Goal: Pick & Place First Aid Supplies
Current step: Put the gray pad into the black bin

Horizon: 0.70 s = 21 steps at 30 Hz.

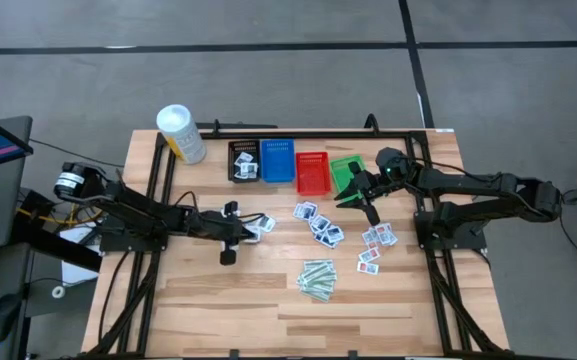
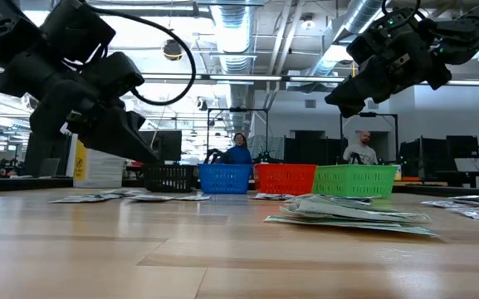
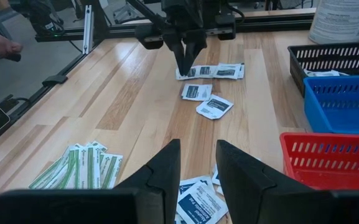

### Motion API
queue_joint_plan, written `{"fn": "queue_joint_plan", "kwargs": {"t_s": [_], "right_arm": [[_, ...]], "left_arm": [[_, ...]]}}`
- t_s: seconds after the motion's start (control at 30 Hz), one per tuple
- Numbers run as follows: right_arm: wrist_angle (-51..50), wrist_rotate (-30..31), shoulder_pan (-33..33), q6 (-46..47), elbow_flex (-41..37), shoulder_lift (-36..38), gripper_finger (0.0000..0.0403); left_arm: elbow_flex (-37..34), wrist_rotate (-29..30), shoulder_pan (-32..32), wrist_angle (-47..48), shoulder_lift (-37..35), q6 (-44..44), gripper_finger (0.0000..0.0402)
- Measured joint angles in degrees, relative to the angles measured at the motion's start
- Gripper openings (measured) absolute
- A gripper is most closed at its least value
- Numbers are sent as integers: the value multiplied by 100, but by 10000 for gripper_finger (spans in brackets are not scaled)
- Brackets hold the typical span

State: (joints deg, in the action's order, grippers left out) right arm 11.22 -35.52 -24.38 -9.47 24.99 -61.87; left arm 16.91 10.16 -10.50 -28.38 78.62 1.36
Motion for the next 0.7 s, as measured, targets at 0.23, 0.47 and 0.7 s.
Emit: {"fn": "queue_joint_plan", "kwargs": {"t_s": [0.23, 0.47, 0.7], "right_arm": [[0, -1, 0, 0, 0, 2, 98], [0, -1, 0, 0, 0, 0, 98], [0, -1, 0, 0, 0, 2, 98]], "left_arm": [[7, 95, 0, -13, 36, 289, 55], [9, -30, -2, -17, 36, 239, 126], [15, -60, -2, 7, 40, 223, 180]]}}
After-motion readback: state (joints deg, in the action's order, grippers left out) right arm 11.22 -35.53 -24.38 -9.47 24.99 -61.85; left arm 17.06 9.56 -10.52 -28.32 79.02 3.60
